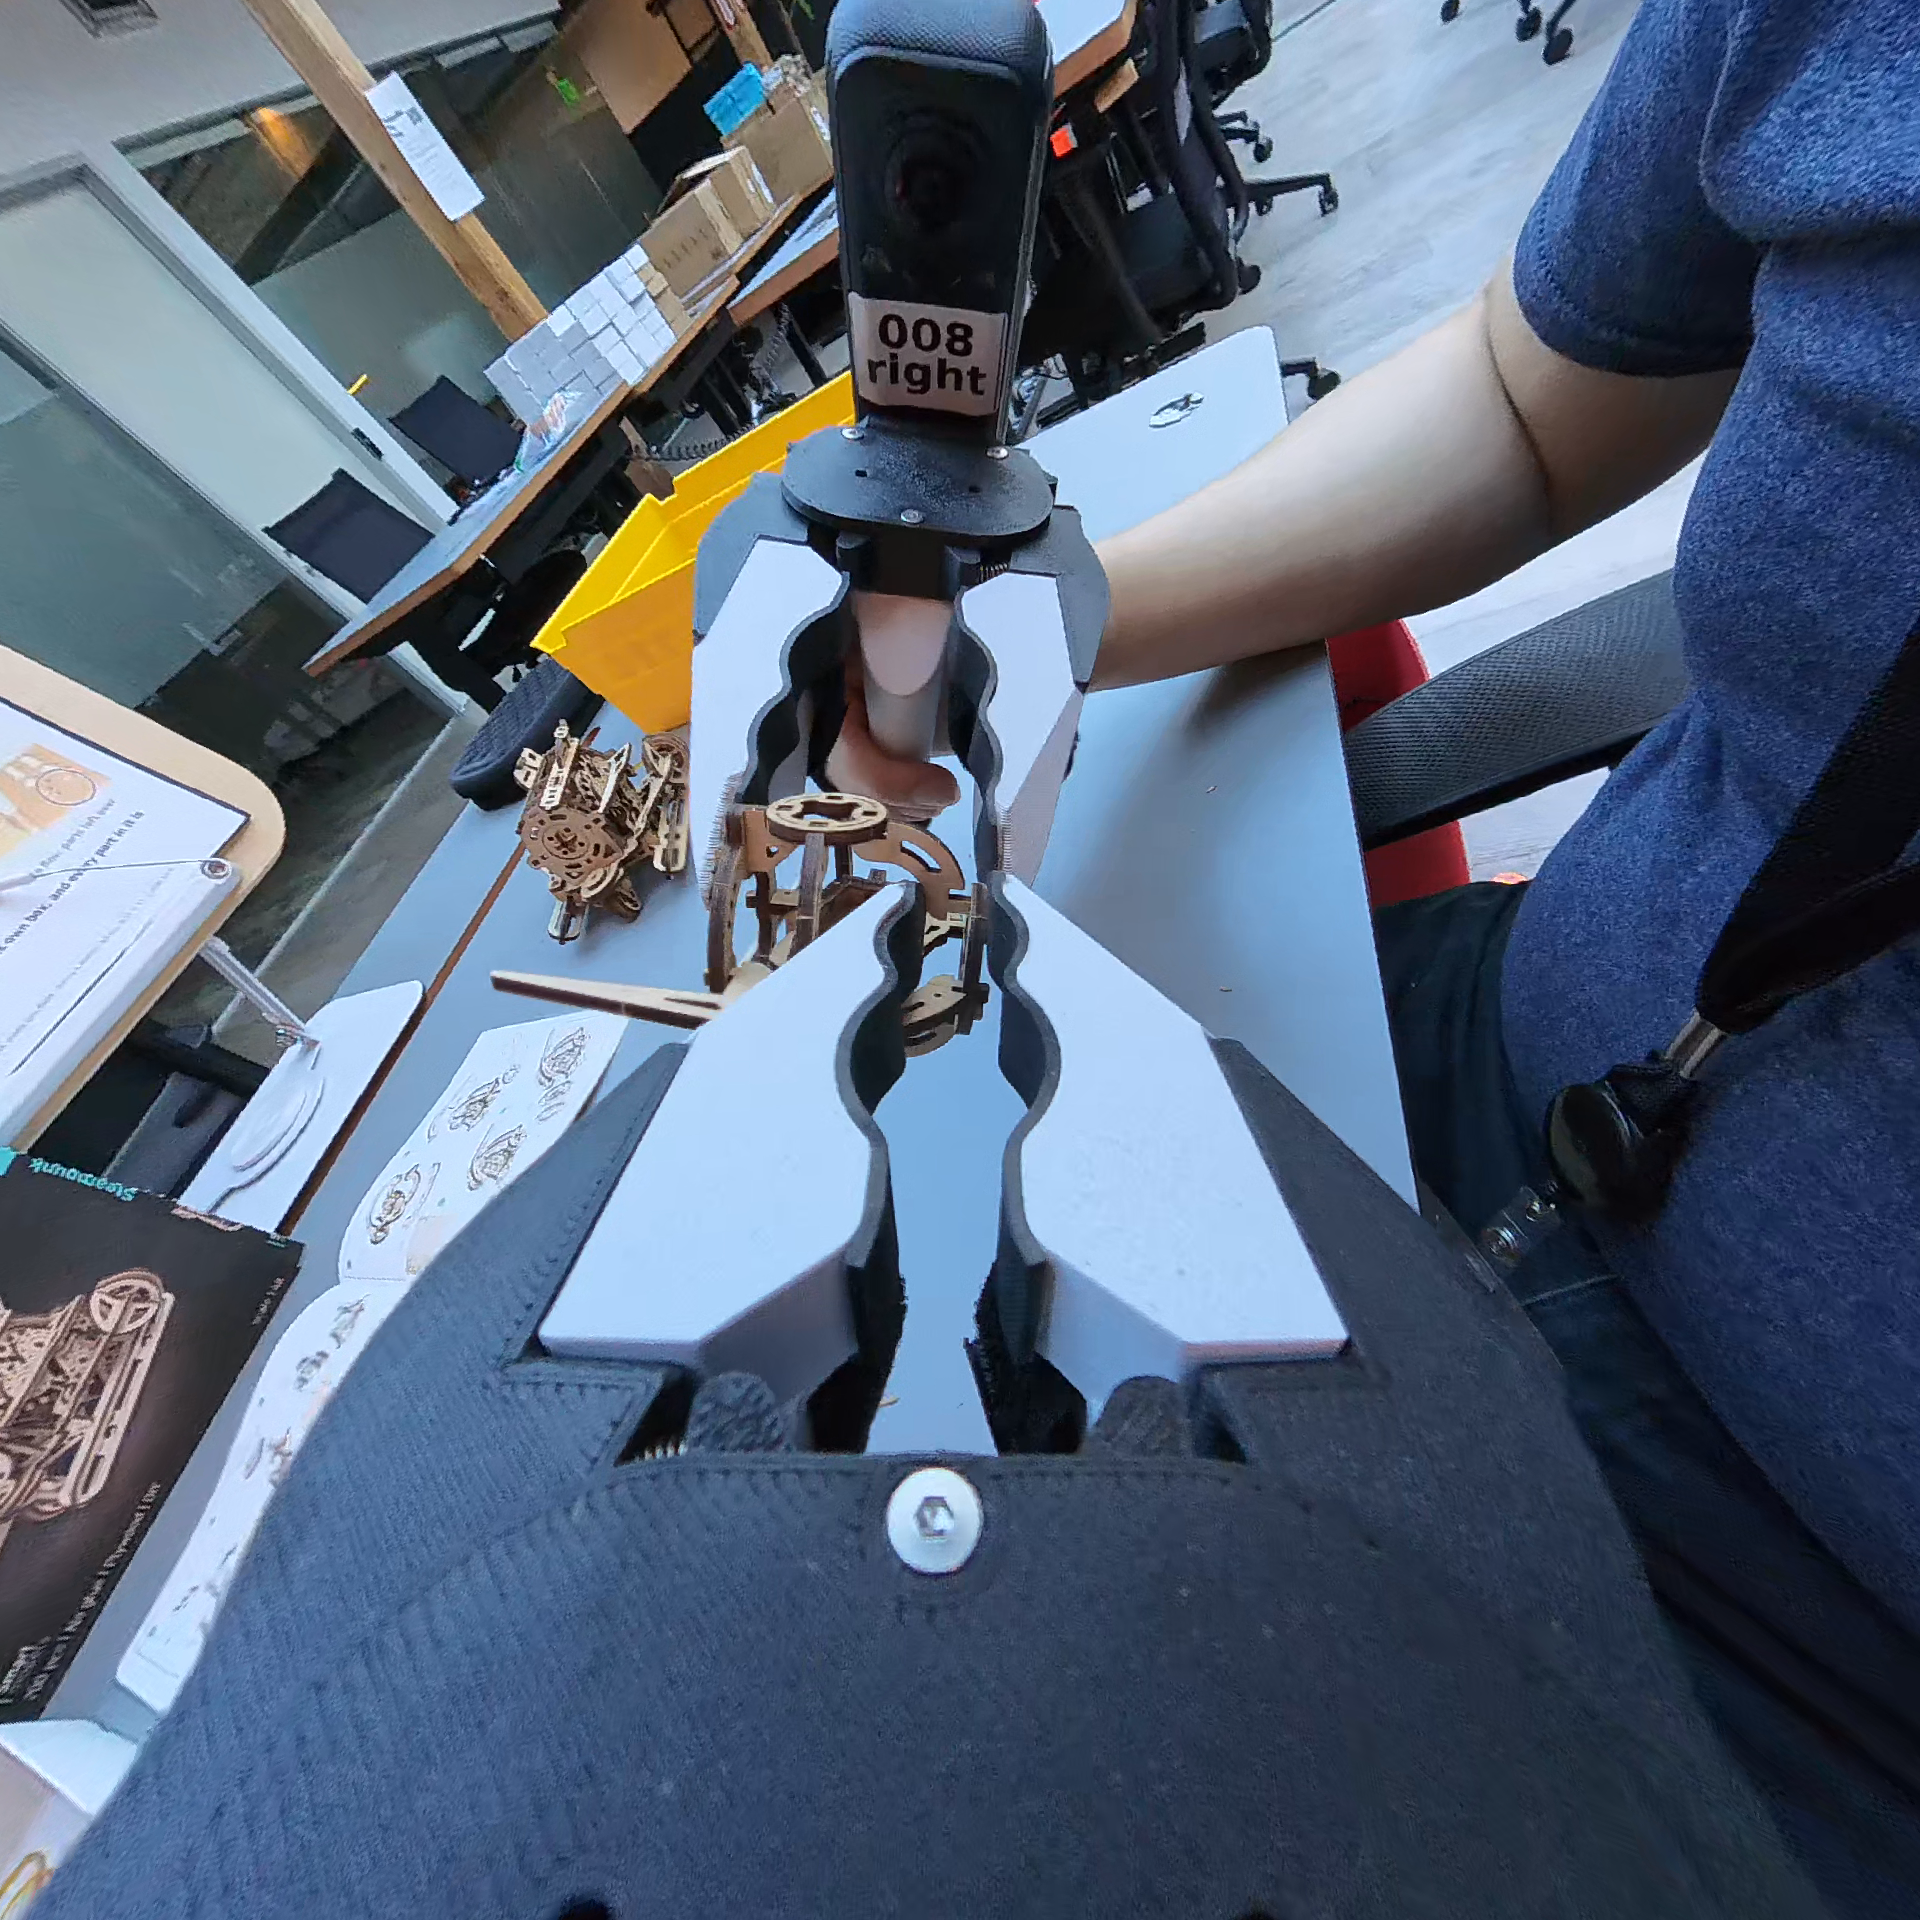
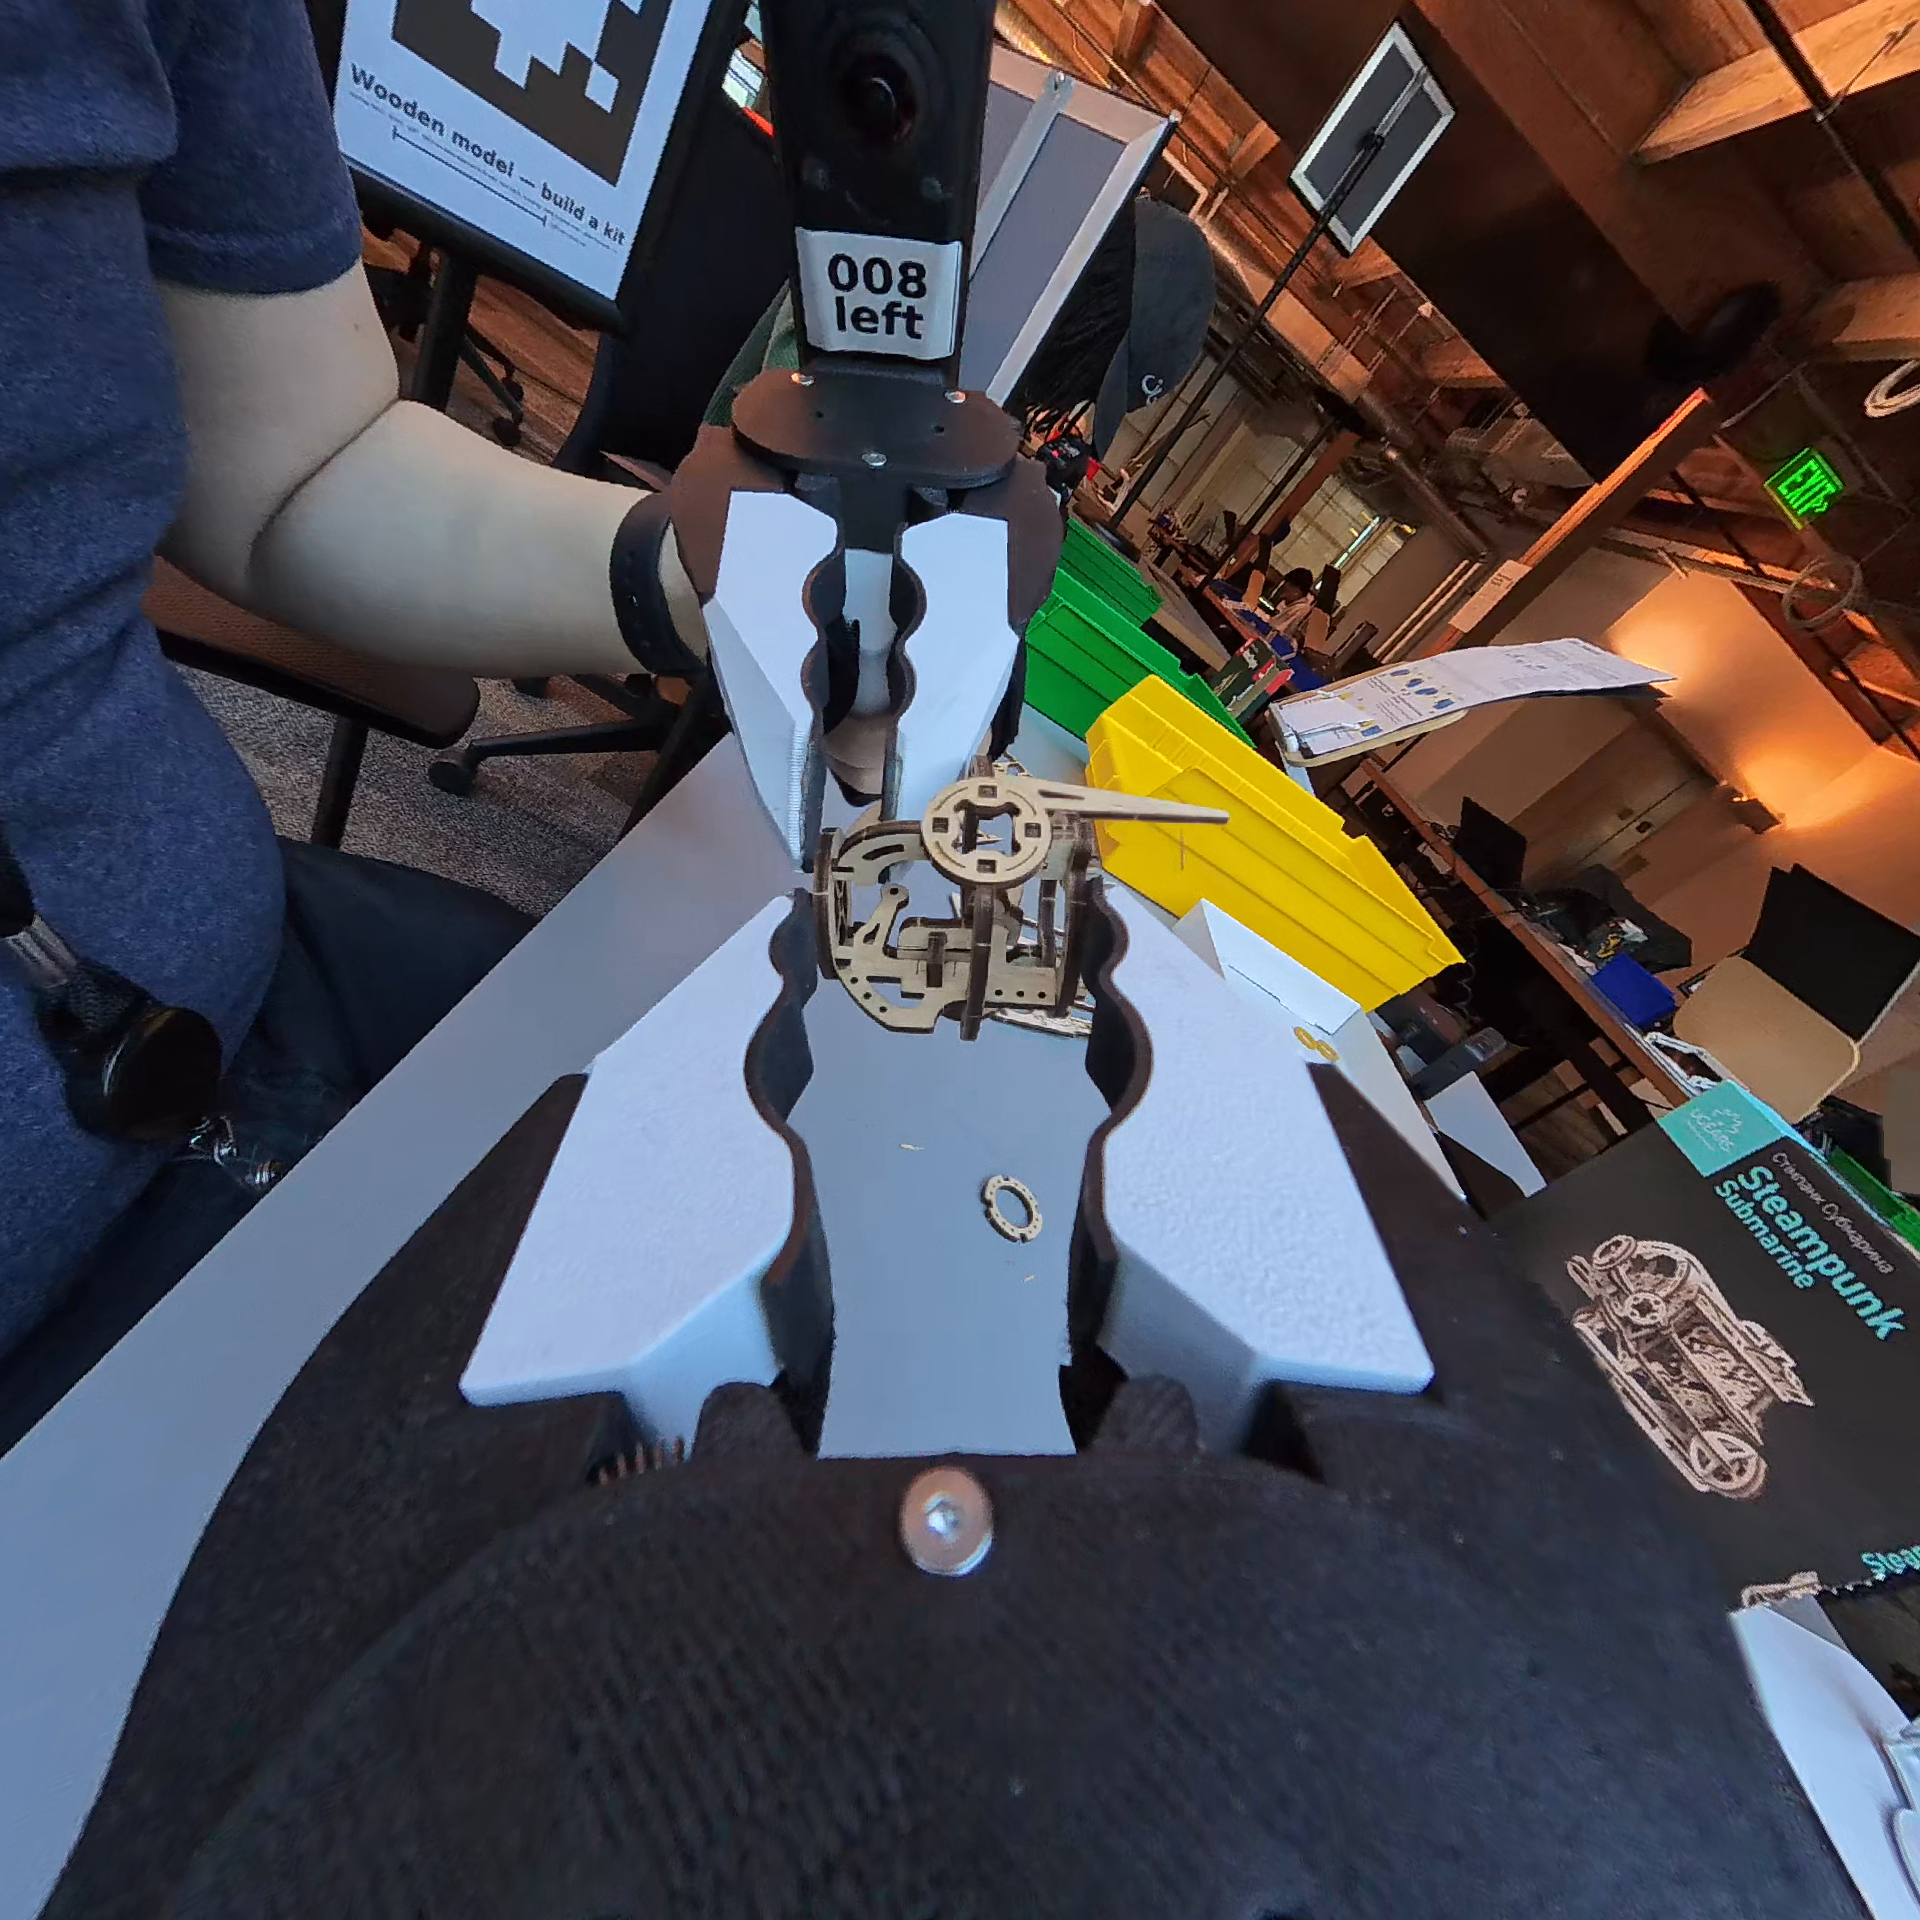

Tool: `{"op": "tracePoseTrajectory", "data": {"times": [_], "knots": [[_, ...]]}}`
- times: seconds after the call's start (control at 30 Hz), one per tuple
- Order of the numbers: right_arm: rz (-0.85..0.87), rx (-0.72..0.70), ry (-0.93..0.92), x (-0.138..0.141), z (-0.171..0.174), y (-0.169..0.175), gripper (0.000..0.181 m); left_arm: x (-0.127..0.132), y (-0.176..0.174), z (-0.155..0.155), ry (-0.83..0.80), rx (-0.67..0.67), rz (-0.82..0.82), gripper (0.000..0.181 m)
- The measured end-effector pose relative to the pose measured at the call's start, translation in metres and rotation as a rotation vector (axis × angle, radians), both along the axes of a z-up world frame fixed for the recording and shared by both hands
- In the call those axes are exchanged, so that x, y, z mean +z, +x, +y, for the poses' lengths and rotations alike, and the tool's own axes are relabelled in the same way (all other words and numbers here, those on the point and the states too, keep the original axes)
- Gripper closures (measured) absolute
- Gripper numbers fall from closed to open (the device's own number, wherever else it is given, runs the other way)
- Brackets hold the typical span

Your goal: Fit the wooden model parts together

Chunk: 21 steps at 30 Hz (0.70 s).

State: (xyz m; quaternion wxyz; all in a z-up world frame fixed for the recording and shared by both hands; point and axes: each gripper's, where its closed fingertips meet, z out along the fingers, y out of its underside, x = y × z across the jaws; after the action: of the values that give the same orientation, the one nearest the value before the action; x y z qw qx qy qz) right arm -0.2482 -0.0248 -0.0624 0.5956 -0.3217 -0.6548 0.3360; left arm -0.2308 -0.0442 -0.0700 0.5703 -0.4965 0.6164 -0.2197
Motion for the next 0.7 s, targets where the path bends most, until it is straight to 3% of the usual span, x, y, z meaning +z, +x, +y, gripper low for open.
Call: {"op": "tracePoseTrajectory", "data": {"times": [0.4,0.57,0.7], "knots": [[0.001,0.005,-0.018,0.0,0.001,-0.001,0.133,0.0,-0.001,0.002,-0.009,0.0,-0.012,0.173],[-0.011,0.005,-0.111,-0.002,0.007,-0.002,0.134,0.0,-0.003,0.007,-0.109,0.021,-0.049,0.173],[-0.007,0.001,-0.25,0.001,0.015,-0.001,0.133,0.016,-0.01,0.005,-0.108,0.026,-0.119,0.164]]}}
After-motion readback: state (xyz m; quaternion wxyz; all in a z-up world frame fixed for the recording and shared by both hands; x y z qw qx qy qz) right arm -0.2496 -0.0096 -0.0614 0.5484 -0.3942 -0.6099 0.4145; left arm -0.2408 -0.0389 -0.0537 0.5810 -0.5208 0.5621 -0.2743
